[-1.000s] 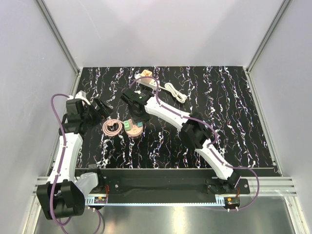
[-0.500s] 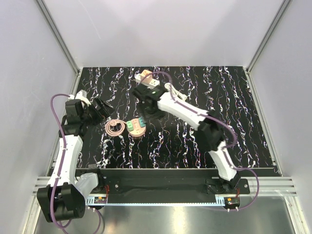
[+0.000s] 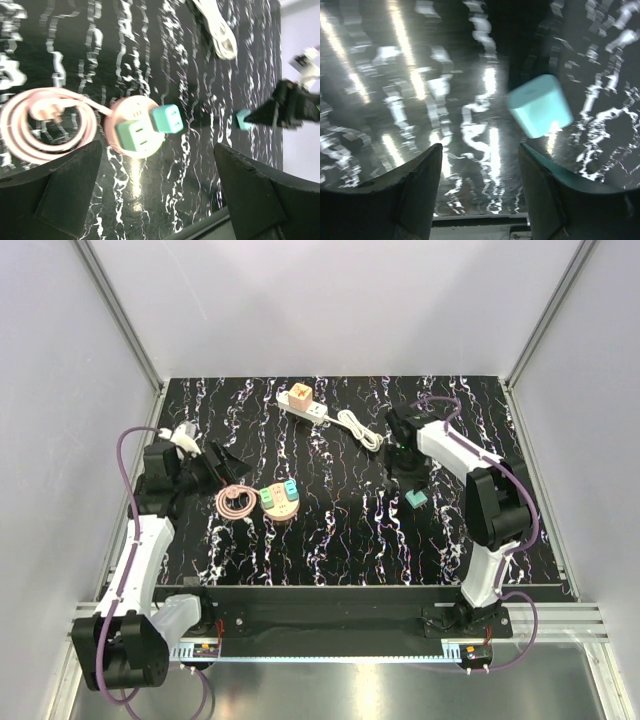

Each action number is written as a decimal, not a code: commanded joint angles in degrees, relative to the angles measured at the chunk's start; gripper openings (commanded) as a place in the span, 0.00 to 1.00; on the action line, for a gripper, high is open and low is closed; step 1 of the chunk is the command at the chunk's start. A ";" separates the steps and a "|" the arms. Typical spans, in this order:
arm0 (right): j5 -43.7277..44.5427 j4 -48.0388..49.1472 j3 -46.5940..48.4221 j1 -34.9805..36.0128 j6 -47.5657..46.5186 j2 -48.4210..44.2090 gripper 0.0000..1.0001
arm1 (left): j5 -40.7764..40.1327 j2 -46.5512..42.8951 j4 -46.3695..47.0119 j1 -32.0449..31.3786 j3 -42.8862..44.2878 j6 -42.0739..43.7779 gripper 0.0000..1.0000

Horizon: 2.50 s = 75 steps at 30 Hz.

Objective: Insert the plug

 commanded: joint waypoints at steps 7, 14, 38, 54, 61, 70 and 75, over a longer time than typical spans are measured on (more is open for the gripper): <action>-1.96 4.75 -6.09 -5.91 -5.66 -2.15 0.72 | 4.58 -0.94 3.75 -5.66 2.15 3.28 0.99; -3.65 8.61 -10.13 -7.32 -19.19 -2.32 0.74 | 6.25 -0.50 5.59 -5.74 1.27 2.14 0.99; -8.28 20.21 -17.17 -11.18 -33.71 -5.05 0.70 | 6.78 1.52 6.04 -7.33 0.57 1.79 0.99; -20.15 34.87 -21.90 2.57 -35.64 -23.49 0.00 | 11.08 7.75 -0.38 -16.72 10.84 2.23 0.96; -19.19 42.71 -23.41 15.96 -33.11 -26.40 0.00 | 11.35 11.53 -1.43 -22.96 16.56 1.70 0.81; -17.61 46.94 -21.91 22.83 -31.78 -25.79 0.00 | 10.56 16.20 -2.23 -26.74 17.79 -0.32 0.73; -16.82 47.98 -21.12 25.37 -30.64 -24.82 0.00 | 8.19 18.21 -2.31 -27.89 18.41 -1.02 0.69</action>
